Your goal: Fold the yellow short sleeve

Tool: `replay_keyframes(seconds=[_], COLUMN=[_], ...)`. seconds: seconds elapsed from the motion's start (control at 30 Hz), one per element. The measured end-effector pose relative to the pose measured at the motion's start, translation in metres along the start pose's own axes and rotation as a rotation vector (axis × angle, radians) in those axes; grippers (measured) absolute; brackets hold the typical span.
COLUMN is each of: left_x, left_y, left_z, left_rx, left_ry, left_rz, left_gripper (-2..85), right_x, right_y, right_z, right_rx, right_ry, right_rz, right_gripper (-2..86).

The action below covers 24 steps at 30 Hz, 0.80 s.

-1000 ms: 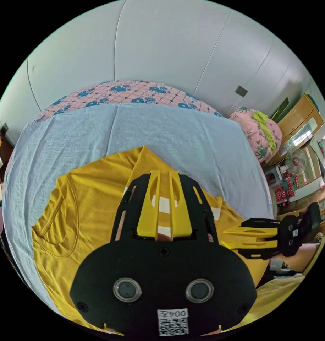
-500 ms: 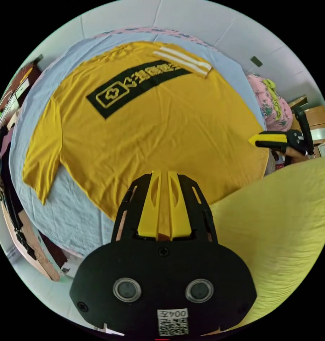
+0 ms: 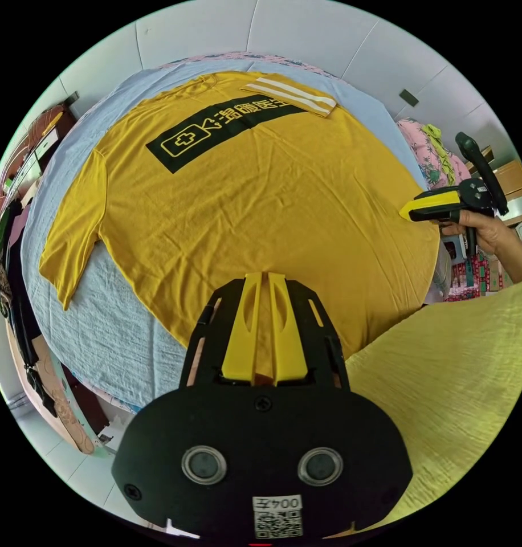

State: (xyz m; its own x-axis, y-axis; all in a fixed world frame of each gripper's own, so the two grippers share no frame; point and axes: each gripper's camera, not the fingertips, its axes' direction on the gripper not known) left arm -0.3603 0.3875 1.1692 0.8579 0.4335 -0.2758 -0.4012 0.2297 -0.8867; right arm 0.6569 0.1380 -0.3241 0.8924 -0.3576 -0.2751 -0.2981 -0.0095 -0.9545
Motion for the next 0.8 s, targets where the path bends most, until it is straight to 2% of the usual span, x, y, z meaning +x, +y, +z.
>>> replay_keyframes(seconds=[0.2, 0.27, 0.43, 0.63, 0.7, 0.8], left_x=[-0.022, -0.032, -0.055, -0.095, -0.111, -0.153], left_y=[0.052, 0.074, 0.120, 0.178, 0.196, 0.238], left_z=[0.017, 0.024, 0.040, 0.060, 0.067, 0.077], left_rx=[-0.007, -0.007, 0.003, -0.005, -0.002, 0.060], left_ry=[-0.017, -0.027, -0.040, 0.002, 0.034, 0.238], left_rz=[0.003, -0.014, -0.060, -0.187, -0.241, -0.444], left_gripper=[1.4, 1.6, 1.8, 2.2, 2.6, 4.1], right_x=[-0.047, -0.061, -0.094, -0.124, -0.135, -0.151], right_y=[-0.008, -0.010, -0.014, -0.026, -0.029, -0.033], right_z=[-0.005, -0.007, -0.011, -0.019, -0.021, -0.025], right_rx=[-0.013, -0.001, 0.021, 0.023, 0.030, 0.063], right_ry=[0.087, 0.080, 0.128, 0.091, 0.101, 0.101], right_rz=[-0.025, 0.036, -0.088, -0.124, -0.134, -0.137], right_gripper=[-0.7, -0.7, -0.7, -0.7, -0.7, -0.7])
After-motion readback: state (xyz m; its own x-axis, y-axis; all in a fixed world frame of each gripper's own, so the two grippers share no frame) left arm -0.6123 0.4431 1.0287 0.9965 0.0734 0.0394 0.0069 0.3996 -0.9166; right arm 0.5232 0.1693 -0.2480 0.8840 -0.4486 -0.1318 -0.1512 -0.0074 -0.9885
